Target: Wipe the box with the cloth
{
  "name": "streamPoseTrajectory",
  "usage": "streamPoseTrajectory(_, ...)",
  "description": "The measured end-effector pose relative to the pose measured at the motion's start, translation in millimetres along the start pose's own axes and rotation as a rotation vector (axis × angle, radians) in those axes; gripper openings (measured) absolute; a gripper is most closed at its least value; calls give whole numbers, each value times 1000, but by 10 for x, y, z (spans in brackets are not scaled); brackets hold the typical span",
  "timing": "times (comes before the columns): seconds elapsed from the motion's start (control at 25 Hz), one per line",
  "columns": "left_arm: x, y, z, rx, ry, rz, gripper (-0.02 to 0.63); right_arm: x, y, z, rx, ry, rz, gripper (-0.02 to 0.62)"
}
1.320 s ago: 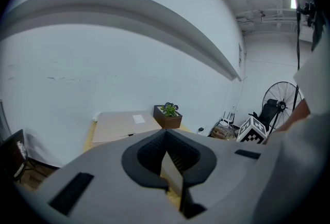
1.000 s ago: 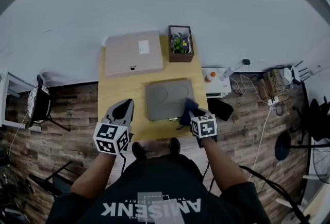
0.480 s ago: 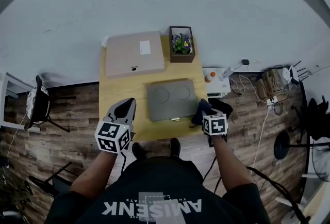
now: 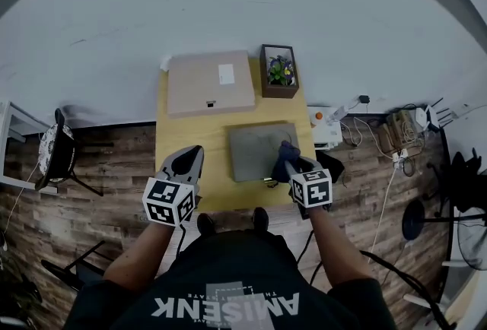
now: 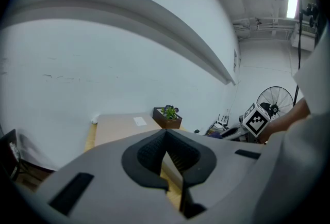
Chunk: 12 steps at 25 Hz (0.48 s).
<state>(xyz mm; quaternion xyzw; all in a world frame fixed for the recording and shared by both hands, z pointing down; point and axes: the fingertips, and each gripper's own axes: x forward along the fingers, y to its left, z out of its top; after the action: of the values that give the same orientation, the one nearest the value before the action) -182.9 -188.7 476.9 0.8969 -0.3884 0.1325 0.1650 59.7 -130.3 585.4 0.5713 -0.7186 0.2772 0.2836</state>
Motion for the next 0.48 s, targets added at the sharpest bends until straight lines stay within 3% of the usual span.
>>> streamPoseTrajectory(0.28, -220, 319, 7, -23, -25, 27, 2, 392, 866, 238, -107, 20, 104, 100)
streamPoseTrajectory(0.48, -392, 437, -34, -36, -29, 96, 2, 727, 1318, 213, -172, 70, 194, 100)
